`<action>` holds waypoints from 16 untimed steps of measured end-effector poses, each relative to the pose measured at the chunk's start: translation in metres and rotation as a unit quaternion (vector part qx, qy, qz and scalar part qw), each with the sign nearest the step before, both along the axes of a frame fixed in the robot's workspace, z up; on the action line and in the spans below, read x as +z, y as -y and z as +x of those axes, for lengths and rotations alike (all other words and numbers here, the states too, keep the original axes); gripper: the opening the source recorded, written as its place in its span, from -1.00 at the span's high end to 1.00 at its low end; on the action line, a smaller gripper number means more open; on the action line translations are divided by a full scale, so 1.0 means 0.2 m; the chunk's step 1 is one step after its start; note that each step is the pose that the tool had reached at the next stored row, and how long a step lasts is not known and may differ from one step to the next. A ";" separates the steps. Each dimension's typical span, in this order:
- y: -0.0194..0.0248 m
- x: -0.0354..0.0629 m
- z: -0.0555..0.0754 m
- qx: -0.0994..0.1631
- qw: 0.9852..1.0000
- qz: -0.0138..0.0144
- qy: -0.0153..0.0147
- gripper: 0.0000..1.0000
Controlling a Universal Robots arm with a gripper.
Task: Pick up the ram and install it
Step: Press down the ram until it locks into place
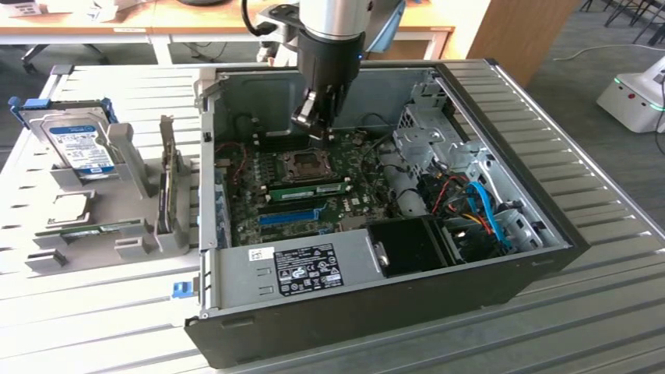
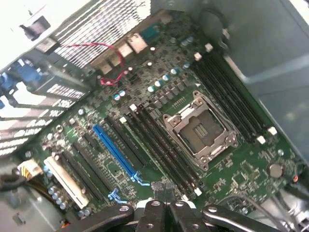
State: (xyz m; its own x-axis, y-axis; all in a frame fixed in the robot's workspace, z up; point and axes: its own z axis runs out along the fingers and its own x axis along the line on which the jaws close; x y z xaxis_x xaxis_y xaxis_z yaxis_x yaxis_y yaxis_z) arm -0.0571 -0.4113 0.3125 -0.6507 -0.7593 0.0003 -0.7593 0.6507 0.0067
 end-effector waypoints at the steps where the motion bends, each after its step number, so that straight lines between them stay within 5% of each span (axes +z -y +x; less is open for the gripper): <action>1: 0.000 0.000 0.00 -0.009 1.000 0.000 0.000 0.80; 8: 0.000 -0.001 0.00 -0.072 0.997 0.000 0.000 0.80; 16: 0.000 -0.001 0.00 -0.143 0.990 0.000 0.000 0.80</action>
State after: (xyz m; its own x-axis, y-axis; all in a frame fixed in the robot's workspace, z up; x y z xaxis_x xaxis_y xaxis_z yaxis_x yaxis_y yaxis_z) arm -0.0571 -0.4113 0.3123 -0.8388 -0.5445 0.0002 -0.5445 0.8388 0.0068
